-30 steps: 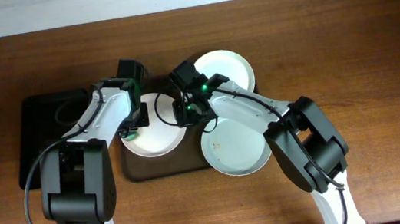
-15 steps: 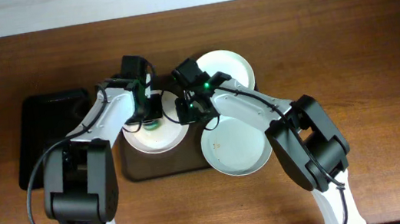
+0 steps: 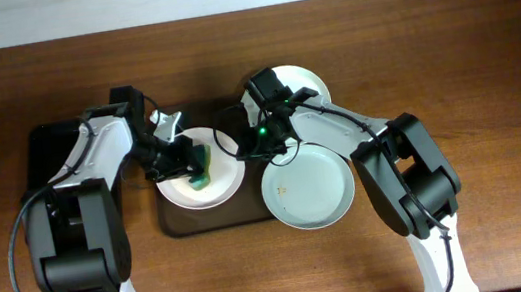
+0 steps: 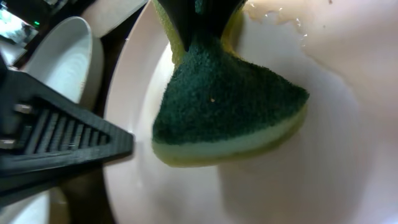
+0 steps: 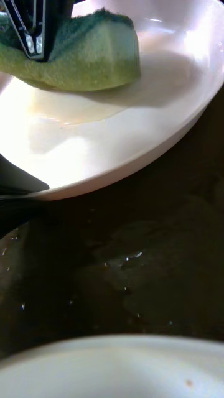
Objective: Clean dirty plates on tray and stack at the side
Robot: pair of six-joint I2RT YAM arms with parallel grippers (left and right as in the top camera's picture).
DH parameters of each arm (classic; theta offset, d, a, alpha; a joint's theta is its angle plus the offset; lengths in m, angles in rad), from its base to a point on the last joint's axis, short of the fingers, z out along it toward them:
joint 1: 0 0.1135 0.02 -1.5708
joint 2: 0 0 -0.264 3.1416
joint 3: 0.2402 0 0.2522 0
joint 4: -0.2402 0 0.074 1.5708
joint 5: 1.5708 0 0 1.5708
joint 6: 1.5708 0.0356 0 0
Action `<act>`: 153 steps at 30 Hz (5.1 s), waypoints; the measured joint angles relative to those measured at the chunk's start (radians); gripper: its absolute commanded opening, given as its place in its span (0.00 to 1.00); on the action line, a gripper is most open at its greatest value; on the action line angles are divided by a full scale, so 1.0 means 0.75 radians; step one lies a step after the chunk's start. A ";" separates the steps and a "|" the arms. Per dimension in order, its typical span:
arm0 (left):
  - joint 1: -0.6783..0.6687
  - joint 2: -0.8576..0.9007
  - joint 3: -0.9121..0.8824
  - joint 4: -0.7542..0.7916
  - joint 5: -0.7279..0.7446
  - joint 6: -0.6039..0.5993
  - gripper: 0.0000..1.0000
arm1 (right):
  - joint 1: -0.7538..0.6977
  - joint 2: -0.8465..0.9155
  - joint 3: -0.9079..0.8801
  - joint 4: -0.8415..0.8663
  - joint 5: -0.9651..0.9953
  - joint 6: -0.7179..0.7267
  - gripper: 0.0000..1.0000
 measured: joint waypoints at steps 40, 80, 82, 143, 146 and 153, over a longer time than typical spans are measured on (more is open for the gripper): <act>-0.121 0.036 0.765 -0.390 -0.850 -0.528 0.01 | -0.003 -0.182 -0.006 -0.255 0.272 -0.067 0.04; -0.176 0.036 0.765 -0.411 -0.780 -0.528 0.00 | 0.662 -0.381 0.175 -0.642 2.408 -0.044 0.04; -0.176 0.036 0.765 -0.411 -0.780 -0.528 0.00 | 0.662 -0.381 0.175 -0.642 2.418 -0.044 0.04; -0.176 0.036 0.764 -0.411 -0.779 -0.528 0.00 | -0.011 -0.633 -0.575 -0.545 0.479 -0.060 0.04; -0.176 0.036 0.764 -0.410 -0.779 -0.527 0.00 | 0.119 -0.632 -0.482 -0.317 0.503 0.061 0.04; -0.176 0.036 0.764 -0.489 -0.779 -0.527 0.00 | 0.281 -0.467 -0.469 0.043 0.743 0.367 0.34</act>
